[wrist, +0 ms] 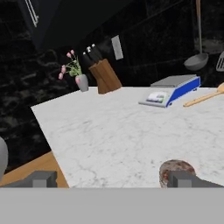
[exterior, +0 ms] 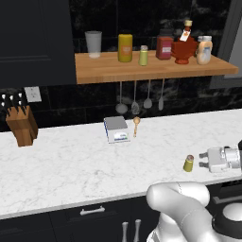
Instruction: Put the shaker and condiment bottle from the counter next to their counterparts in the cabinet.
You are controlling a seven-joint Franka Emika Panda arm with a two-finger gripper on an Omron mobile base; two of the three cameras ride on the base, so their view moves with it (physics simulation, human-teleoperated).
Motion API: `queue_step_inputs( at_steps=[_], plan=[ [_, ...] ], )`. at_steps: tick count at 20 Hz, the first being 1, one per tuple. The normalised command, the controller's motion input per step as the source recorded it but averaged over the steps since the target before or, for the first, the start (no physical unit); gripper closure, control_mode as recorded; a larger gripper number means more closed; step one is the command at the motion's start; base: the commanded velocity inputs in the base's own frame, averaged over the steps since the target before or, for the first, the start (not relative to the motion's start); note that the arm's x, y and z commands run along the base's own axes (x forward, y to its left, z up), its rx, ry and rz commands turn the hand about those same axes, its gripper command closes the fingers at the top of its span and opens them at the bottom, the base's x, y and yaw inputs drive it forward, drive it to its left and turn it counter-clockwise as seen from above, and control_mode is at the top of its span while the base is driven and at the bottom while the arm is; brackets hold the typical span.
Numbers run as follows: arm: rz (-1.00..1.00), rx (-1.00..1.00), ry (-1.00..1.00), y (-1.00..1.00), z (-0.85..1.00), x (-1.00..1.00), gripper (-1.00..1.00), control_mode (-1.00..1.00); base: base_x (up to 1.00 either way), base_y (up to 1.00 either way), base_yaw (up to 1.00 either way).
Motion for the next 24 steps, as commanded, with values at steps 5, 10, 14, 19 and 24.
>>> queue_step_inputs(
  at_steps=[5,10,14,19,24],
  plan=[
    [-0.01,0.0,0.0,0.0,-0.17,0.18,-1.0,-1.0,0.0,0.0,0.0],
    [0.0,0.0,0.0,0.0,-0.17,0.18,-1.0,-1.0,0.0,0.0,0.0],
    [0.0,0.0,0.0,-0.04,-0.16,0.18,-1.0,-1.0,0.0,0.0,0.0],
    [0.0,0.0,0.0,-0.17,-0.18,0.13,-1.0,-1.0,0.0,0.0,0.0],
    [-0.03,0.0,0.0,-0.18,-0.17,0.13,-1.0,-1.0,0.0,0.0,0.0]
  ],
)
